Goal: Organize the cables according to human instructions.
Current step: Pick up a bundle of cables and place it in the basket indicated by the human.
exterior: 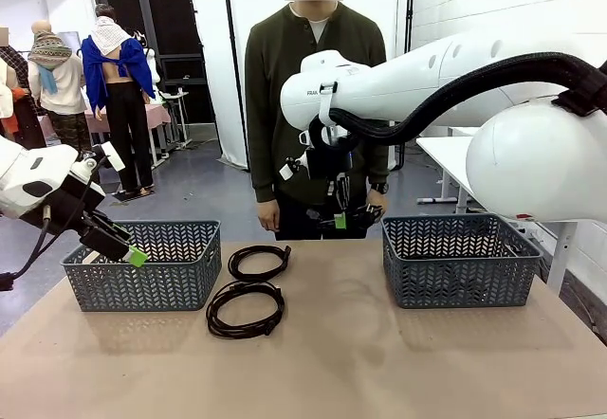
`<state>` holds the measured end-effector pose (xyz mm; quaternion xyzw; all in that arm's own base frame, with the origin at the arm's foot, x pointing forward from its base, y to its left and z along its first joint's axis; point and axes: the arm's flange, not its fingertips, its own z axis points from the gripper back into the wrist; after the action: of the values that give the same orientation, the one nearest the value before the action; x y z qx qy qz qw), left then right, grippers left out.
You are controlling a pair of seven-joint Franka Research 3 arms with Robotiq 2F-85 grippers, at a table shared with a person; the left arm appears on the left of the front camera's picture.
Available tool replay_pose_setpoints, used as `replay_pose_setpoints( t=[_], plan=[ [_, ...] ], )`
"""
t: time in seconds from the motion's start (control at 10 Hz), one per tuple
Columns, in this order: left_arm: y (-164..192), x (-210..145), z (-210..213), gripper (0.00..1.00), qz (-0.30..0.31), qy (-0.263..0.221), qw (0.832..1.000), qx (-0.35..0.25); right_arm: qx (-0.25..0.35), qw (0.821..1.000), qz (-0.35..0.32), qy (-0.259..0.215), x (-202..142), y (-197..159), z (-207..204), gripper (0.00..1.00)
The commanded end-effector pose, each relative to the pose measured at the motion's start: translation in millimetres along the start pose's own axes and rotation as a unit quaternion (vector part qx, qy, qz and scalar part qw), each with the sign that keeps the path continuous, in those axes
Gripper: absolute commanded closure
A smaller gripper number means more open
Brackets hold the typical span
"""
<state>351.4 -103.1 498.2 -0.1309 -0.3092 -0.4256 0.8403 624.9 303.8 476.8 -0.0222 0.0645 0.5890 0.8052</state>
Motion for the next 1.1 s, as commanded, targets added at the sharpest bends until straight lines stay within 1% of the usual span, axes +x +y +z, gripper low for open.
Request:
replay_pose_setpoints(
  t=[0.0, 0.1, 0.2, 0.4, 0.7, 0.8, 0.9, 1.0],
  plan=[
    [3.0, -1.4, -0.9, 0.00, -0.001, -0.004, 1.000, -0.006, -0.002, 0.999, 0.038, -0.017, -10.5, 6.1, 9.8, 1.00],
    [3.0, -1.4, -0.9, 0.00, -0.001, -0.004, 1.000, -0.006, -0.009, 0.998, 0.058, -0.027, -31.0, 10.8, 24.0, 1.00],
    [3.0, -1.4, -0.9, 0.00, -0.001, -0.004, 1.000, -0.006, -0.010, 0.996, 0.072, -0.047, -48.7, 15.3, 34.8, 1.00],
    [3.0, -1.4, -0.9, 0.00, -0.001, -0.004, 1.000, -0.006, -0.005, 0.993, 0.096, -0.067, -77.1, 22.7, 48.9, 1.00],
    [3.0, -1.4, -0.9, 0.00, -0.001, -0.004, 1.000, -0.006, -0.019, 0.989, 0.122, -0.077, -128.7, 28.4, 57.0, 1.00],
    [3.0, -1.4, -0.9, 0.00, -0.001, -0.004, 1.000, -0.006, -0.037, 0.987, 0.137, -0.081, -146.8, 29.6, 57.9, 1.00],
    [3.0, -1.4, -0.9, 0.00, -0.001, -0.004, 1.000, -0.006, -0.062, 0.985, 0.140, -0.074, -164.2, 29.4, 56.9, 1.00],
    [3.0, -1.4, -0.9, 0.00, -0.001, -0.004, 1.000, -0.006, -0.074, 0.983, 0.152, -0.070, -181.2, 28.1, 56.0, 1.00]
  ],
)
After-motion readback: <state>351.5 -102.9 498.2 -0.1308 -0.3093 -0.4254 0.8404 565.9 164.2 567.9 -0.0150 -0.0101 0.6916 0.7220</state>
